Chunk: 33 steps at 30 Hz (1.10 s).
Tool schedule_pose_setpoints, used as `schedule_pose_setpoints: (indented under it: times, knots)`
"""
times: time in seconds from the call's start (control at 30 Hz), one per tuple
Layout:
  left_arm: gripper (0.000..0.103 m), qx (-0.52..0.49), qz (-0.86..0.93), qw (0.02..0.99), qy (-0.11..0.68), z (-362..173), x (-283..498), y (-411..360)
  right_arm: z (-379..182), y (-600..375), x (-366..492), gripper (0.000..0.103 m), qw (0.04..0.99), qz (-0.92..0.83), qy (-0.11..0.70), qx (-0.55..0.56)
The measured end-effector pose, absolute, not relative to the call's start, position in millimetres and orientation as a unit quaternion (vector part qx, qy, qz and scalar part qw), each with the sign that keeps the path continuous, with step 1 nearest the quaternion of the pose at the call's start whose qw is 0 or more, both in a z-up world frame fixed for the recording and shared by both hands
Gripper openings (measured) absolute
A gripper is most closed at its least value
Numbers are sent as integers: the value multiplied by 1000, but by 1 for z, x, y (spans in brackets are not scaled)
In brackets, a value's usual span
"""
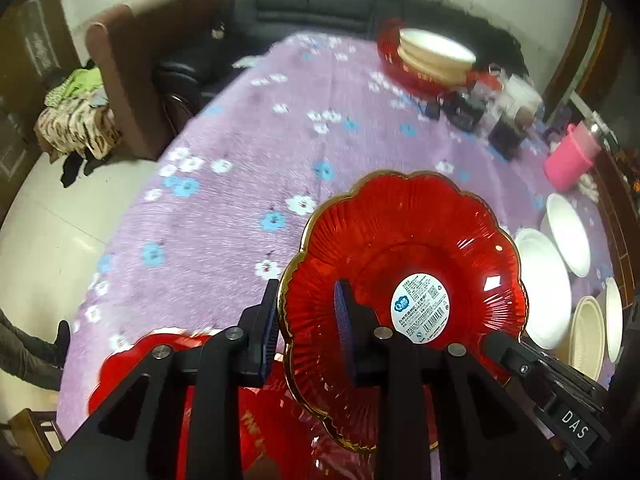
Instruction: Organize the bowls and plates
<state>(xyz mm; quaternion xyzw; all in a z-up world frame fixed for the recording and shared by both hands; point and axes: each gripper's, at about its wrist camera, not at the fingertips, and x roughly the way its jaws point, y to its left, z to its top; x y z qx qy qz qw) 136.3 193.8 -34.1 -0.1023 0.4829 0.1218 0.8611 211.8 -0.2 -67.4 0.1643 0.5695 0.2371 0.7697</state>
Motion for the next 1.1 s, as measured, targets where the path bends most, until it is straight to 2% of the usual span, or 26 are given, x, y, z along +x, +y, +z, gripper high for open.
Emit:
schedule_pose_setpoints:
  times: [0.37, 1.1]
  knots:
    - [24, -123, 165, 876, 436, -15, 68, 206, -29, 18, 168, 8, 784, 285, 537, 125]
    - [24, -165, 234, 866, 411, -32, -23, 242, -18, 73, 102, 8, 772, 350, 528, 56]
